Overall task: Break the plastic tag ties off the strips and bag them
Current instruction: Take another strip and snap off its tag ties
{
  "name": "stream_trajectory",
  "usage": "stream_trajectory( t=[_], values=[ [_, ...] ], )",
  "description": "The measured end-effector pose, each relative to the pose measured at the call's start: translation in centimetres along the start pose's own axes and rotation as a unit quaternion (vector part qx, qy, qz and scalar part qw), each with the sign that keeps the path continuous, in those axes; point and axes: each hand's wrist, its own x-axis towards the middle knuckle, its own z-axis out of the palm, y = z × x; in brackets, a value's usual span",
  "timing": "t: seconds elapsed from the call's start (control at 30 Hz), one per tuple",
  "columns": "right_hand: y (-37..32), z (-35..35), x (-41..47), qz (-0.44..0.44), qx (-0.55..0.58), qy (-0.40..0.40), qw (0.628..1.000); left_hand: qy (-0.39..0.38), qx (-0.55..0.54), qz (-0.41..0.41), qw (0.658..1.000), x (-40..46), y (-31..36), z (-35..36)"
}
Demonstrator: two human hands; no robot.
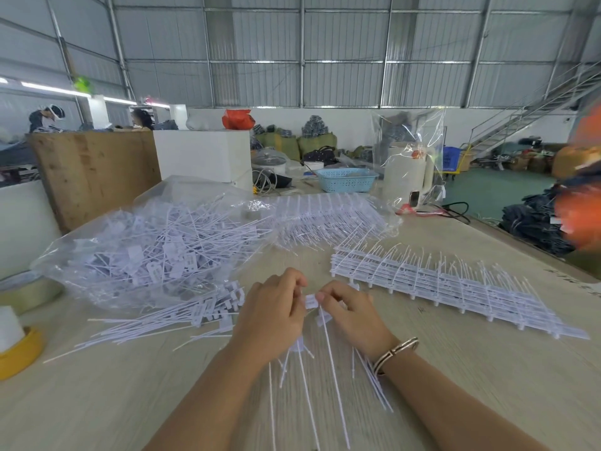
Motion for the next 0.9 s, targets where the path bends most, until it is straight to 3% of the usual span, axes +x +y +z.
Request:
stream_trajectory(
  t=[0.1,0.2,0.33,0.43,0.57,0.73,0.9],
  values=[
    [0.3,-0.5,0.0,0.020,0.034,0.031,0.999,0.004,0.053,-0.026,0.998,0.2,-0.5,-0.2],
    [0.5,-0.7,-0.1,0.019,0.071,0.014,0.997,-0.001,0.000,-0.049,0.999,0.1,-0.3,-0.4],
    [0.2,-0.4,-0.2,-0.007,0.123,-0.025,0.992,-0.006,-0.010,-0.014,1.000,0.1,0.5,-0.4],
    [0.1,-0.3,-0.3,-0.021,0.143,-0.043,0.989,-0.008,-0.090,-0.028,0.995,0.1,0.5,0.0],
    [0.1,-0.5,-0.4,-0.033,0.186,-0.043,0.981,-0.037,-0.194,-0.100,0.975,0.1,0.2,0.6],
    [-0.2,-0.1,-0.2,-0.043,0.199,-0.024,0.979,-0.030,-0.256,-0.114,0.959,0.4,0.5,0.1],
    [-0.4,0.1,-0.1,-0.066,0.228,0.006,0.971,-0.031,-0.390,-0.206,0.897,0.3,1.4,0.2]
  ],
)
